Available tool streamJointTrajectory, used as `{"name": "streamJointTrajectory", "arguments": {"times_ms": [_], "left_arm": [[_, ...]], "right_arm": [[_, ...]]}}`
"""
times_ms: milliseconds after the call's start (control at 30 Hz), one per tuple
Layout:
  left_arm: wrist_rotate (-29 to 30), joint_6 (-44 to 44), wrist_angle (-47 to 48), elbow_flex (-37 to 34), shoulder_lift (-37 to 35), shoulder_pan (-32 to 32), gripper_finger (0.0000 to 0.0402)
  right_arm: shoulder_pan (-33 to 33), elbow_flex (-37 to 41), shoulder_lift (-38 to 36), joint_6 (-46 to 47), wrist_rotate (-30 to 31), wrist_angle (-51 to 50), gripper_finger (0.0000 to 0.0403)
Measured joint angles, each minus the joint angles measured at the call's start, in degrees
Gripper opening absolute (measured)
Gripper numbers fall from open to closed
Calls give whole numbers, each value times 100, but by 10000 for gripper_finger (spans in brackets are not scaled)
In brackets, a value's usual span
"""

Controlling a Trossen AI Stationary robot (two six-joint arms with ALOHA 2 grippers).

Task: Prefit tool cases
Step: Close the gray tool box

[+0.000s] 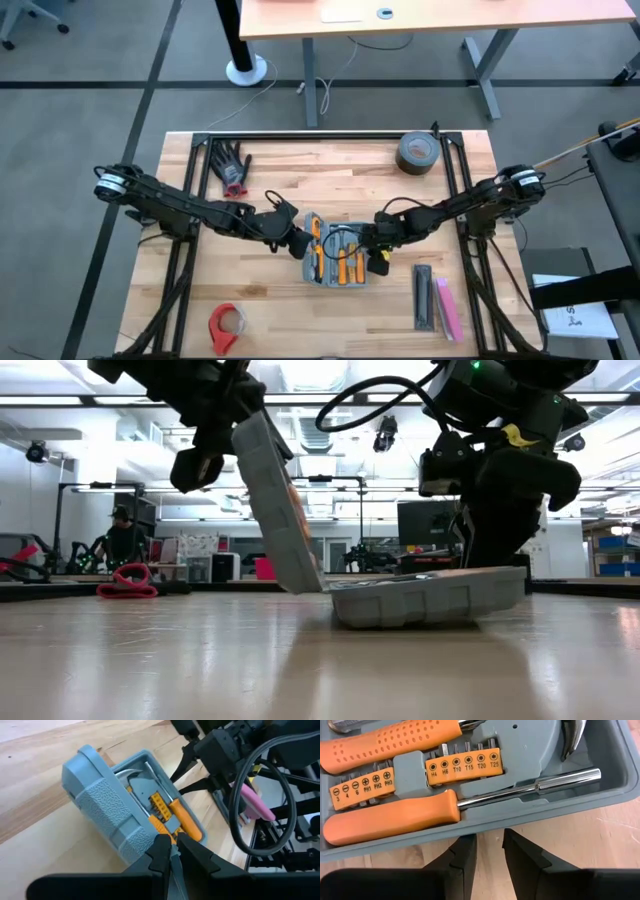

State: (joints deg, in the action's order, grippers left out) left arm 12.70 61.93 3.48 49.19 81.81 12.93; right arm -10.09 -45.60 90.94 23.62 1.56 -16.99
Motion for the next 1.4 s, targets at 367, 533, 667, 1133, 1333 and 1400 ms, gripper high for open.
{"name": "streamJointTrajectory", "arguments": {"times_ms": [367, 533, 667, 1133, 1333, 1400], "left_arm": [[25, -144, -354, -9, 73, 0, 29], [89, -161, -404, -11, 73, 0, 29], [137, -237, -509, -17, 77, 0, 29], [115, -332, -1416, -26, 421, 40, 36], [-327, -337, -2525, -9, 979, 61, 102], [-432, -339, -2738, -9, 1059, 66, 131]], "right_arm": [[2, 0, 105, -17, -1, 25, 86], [0, 0, 105, -42, -4, 122, 84], [2, 0, 105, -59, -1, 264, 78], [4, -76, 105, -103, 13, 306, 81], [12, -76, 105, -82, 31, 295, 71], [33, -76, 105, -59, 33, 267, 71]]}}
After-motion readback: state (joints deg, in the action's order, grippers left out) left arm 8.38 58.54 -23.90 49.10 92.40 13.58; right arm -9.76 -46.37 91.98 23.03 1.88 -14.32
